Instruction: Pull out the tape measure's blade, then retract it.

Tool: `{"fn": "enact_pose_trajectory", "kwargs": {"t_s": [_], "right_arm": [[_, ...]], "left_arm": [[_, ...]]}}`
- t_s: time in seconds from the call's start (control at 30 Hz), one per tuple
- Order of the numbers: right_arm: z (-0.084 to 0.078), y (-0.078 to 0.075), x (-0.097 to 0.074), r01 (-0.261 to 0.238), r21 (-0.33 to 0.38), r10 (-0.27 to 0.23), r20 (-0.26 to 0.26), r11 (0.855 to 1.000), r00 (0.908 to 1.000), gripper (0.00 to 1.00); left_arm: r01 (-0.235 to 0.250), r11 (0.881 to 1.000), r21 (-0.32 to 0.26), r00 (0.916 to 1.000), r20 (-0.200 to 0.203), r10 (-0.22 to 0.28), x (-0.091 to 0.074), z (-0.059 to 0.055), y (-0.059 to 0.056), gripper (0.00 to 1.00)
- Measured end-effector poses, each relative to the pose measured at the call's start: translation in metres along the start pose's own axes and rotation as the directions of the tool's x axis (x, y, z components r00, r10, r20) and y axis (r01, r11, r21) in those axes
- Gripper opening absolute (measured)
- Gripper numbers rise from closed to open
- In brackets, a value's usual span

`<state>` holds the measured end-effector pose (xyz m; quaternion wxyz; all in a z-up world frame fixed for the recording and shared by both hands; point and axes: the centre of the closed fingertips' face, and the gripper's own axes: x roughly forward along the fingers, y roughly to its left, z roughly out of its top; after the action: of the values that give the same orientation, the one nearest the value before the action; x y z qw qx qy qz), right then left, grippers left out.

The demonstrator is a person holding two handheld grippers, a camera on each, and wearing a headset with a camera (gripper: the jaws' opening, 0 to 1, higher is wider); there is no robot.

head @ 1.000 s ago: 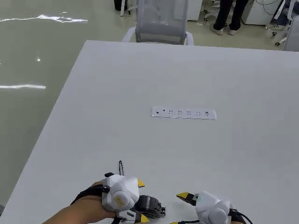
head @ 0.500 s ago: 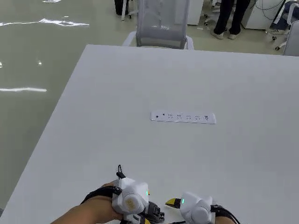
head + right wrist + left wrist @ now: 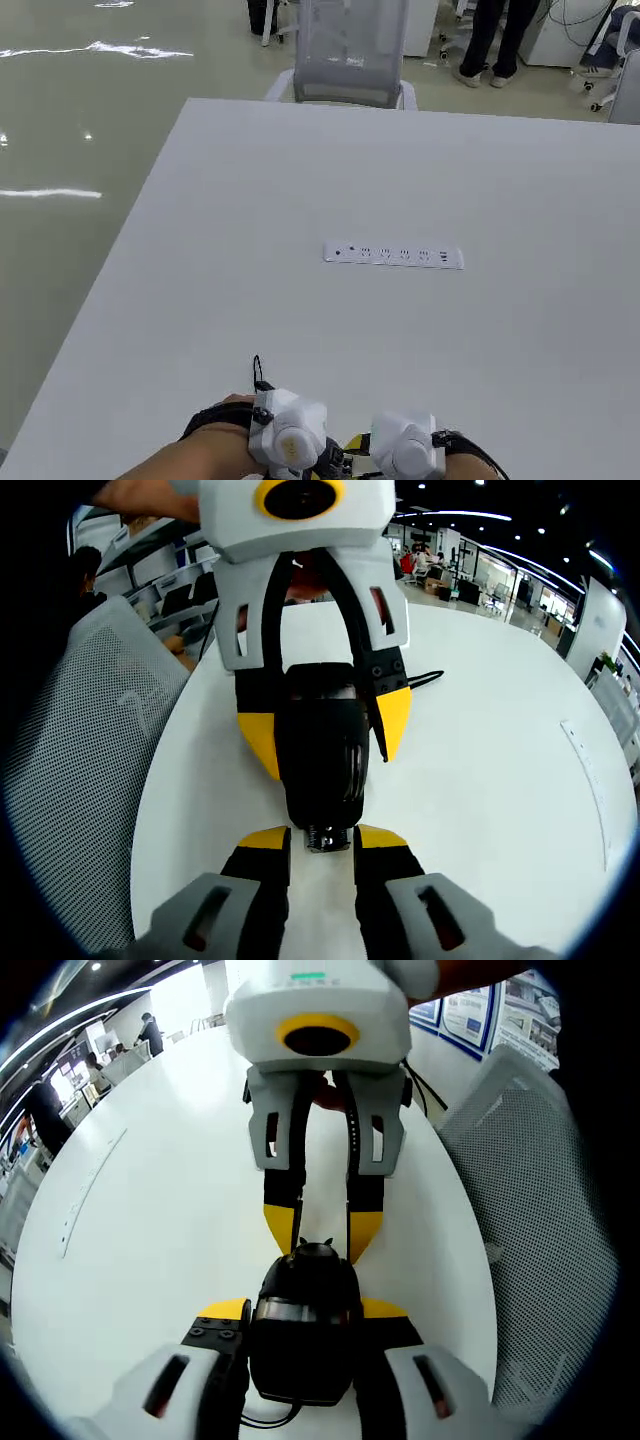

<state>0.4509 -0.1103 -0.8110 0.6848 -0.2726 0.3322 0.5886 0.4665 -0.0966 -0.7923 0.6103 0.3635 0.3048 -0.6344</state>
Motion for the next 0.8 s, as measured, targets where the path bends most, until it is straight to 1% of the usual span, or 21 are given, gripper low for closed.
{"fn": "enact_pose_trajectory", "kwargs": {"t_s": [0.07,0.2,0.37,0.5,0.67,0.8], "right_arm": [[-0.0006,0.0004,0.0018,0.000,-0.008,0.000,-0.009,1.000,1.0000,0.21],[-0.0018,-0.0039,0.0025,0.015,-0.006,-0.015,-0.022,1.000,0.9996,0.15],[-0.0045,-0.0043,0.0052,0.016,0.010,-0.015,-0.043,1.000,0.9990,0.15],[-0.0054,-0.0050,0.0057,0.021,0.030,-0.019,-0.045,0.999,0.9988,0.14],[-0.0062,-0.0056,0.0058,0.022,0.025,-0.020,-0.053,0.999,0.9984,0.14],[-0.0064,-0.0059,0.0056,0.012,0.011,-0.012,-0.058,1.000,0.9982,0.13]], "left_arm": [[0.003,1.000,0.010,1.0000,-0.007,-0.003,-0.0003,-0.0003,-0.0008,0.36],[0.004,1.000,0.014,0.9997,-0.023,-0.004,0.0000,-0.0014,-0.0009,0.36],[0.007,1.000,0.007,0.9994,-0.034,-0.007,0.0006,-0.0011,-0.0006,0.36],[0.006,1.000,0.005,0.9993,-0.037,-0.006,0.0005,-0.0008,-0.0002,0.36],[0.002,1.000,-0.009,0.9994,-0.034,-0.002,0.0007,-0.0004,0.0011,0.35],[-0.001,1.000,-0.007,0.9992,-0.040,0.001,0.0006,-0.0013,0.0014,0.35]]}}
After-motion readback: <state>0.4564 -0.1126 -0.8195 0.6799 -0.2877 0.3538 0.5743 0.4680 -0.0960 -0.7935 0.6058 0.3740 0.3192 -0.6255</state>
